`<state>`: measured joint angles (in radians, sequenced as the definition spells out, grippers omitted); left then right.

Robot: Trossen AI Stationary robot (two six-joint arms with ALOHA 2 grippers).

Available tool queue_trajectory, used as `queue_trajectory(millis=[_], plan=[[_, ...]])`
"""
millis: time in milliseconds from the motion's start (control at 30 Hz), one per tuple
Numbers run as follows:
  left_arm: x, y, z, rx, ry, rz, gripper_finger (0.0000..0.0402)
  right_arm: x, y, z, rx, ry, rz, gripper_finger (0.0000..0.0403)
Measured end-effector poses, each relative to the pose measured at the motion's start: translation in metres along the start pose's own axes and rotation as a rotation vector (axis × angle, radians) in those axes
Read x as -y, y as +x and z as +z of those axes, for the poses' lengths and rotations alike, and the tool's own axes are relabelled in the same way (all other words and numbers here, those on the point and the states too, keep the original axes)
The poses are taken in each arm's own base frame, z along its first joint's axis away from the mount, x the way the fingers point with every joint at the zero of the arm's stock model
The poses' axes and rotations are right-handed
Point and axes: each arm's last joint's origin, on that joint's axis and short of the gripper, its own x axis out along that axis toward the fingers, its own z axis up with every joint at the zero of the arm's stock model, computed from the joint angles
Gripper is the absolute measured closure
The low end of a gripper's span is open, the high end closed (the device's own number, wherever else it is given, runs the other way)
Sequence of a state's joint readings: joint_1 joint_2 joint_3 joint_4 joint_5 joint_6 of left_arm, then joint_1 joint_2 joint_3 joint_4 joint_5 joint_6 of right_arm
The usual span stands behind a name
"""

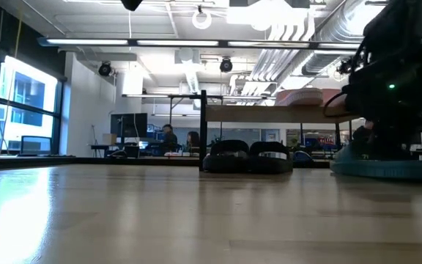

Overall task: Pick and place slides into the shelf
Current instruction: Put the top green slide under the shelf

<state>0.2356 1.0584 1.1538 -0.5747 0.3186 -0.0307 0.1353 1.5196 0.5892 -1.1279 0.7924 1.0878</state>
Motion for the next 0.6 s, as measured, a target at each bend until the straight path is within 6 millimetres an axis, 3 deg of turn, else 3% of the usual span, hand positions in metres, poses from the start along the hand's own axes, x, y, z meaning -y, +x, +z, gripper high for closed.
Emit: queue_trajectory(millis=[333, 600], plan=[[-0.001, 0.0, 0.0, 0.0, 0.002, 0.022, 0.0339, 0.004, 0.012, 0.01, -0.035, -0.026, -0.019, 0.0401], [-0.001, 0.0, 0.0, -0.001, 0.01, 0.023, 0.0339, 0.004, 0.012, 0.011, -0.034, -0.025, -0.014, 0.0374]])
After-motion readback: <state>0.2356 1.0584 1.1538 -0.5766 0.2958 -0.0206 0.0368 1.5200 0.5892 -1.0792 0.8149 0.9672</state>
